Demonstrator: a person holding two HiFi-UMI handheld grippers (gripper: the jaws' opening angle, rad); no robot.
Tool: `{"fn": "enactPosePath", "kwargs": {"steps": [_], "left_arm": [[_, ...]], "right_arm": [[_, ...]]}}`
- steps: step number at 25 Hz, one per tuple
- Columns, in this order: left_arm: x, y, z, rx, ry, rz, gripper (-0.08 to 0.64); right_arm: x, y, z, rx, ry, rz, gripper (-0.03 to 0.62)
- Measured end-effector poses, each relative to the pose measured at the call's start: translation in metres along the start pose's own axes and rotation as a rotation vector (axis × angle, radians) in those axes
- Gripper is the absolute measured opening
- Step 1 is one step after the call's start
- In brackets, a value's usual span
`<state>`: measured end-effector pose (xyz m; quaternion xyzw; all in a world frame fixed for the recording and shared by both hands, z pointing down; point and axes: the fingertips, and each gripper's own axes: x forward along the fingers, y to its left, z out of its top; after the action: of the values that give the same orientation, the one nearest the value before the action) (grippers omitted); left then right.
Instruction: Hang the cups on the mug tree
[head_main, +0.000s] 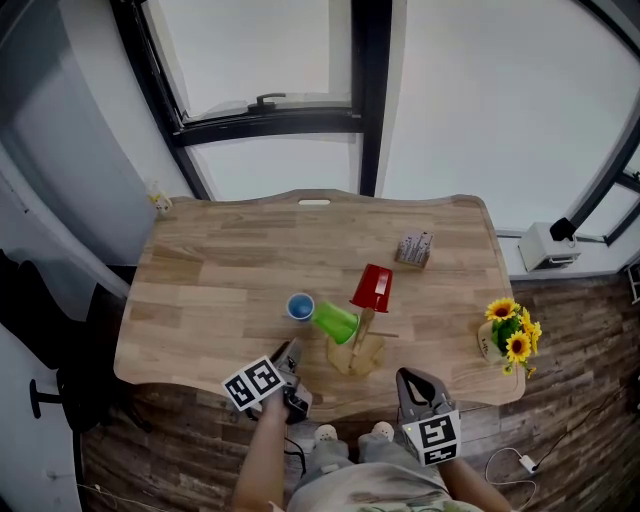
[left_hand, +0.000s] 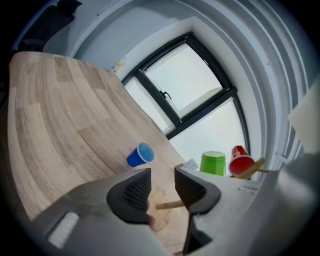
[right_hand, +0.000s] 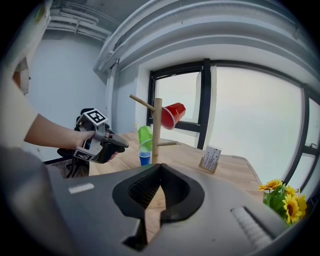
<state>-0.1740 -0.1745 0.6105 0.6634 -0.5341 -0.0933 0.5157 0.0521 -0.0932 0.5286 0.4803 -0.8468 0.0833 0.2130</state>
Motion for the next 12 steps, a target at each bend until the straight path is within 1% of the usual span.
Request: {"fn": "enactPosePath", "kwargs": {"steps": [3, 7, 12], "left_arm": [[0.014, 0.013, 0.01, -0.026, 0.015, 0.025, 0.14], [0.032, 0.028, 0.019, -0.087, 0.048, 0.032, 0.14], [0.053, 0.044, 0.027, -0.137, 0.08, 0.053, 0.14]], "right_arm": [[0.008, -0.003, 0.001, 0.005, -0.002, -0.011, 0.002], [0.018, -0.007, 0.0, 0.006, 0.016, -0.016, 0.002], [0.029, -0.013, -0.006, 0.013, 0.033, -0.031, 0.002]]}}
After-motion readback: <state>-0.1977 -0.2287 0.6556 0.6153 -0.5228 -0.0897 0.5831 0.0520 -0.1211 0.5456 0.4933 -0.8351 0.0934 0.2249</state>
